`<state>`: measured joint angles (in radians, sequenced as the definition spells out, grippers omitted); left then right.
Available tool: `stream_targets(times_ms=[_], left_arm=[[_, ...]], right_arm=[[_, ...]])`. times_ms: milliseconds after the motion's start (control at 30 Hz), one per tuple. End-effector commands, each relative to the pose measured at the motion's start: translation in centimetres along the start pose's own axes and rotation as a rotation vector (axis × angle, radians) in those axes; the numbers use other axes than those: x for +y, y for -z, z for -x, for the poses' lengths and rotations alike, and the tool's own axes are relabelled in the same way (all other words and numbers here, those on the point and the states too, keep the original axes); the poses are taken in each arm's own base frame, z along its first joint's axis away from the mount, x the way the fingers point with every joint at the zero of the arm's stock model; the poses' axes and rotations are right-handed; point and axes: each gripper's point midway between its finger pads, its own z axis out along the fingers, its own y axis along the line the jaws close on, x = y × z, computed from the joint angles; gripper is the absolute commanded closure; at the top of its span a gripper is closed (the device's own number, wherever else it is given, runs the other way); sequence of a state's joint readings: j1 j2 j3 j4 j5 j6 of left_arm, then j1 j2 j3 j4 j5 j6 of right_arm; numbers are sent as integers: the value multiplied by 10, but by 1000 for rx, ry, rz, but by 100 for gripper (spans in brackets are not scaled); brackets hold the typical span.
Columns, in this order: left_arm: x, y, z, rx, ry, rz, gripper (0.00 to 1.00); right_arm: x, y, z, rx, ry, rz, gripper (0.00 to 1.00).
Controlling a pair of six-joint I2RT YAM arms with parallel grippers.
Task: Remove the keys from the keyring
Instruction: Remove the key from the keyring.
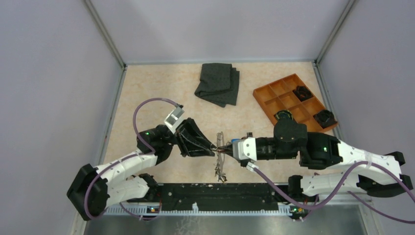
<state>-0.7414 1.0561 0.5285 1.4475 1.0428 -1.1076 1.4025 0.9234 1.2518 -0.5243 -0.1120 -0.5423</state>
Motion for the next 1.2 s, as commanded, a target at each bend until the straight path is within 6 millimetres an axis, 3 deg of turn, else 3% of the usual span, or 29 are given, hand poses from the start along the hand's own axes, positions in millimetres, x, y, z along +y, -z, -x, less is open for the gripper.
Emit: stream_targets(times_ms=[0, 367, 533, 633, 933, 1167], left_arm=[[-16, 0, 6, -43, -58, -65, 72], [-20, 1, 15, -129, -1, -90, 76], [-23, 2, 20, -158, -25, -86, 63], [-26, 3, 23, -171, -66, -84, 62], [-38, 0, 35, -183, -125, -116, 67], [-35, -1, 37, -206, -82, -107, 73]], right_arm=[[-19, 3, 16, -47, 24, -73, 100], [-21, -2, 9, -22, 34, -84, 100], [-21, -2, 10, -24, 34, -85, 100], [-21, -1, 11, -25, 34, -83, 100], [-20, -2, 7, -17, 30, -85, 100], [-21, -2, 3, -6, 31, -96, 100]])
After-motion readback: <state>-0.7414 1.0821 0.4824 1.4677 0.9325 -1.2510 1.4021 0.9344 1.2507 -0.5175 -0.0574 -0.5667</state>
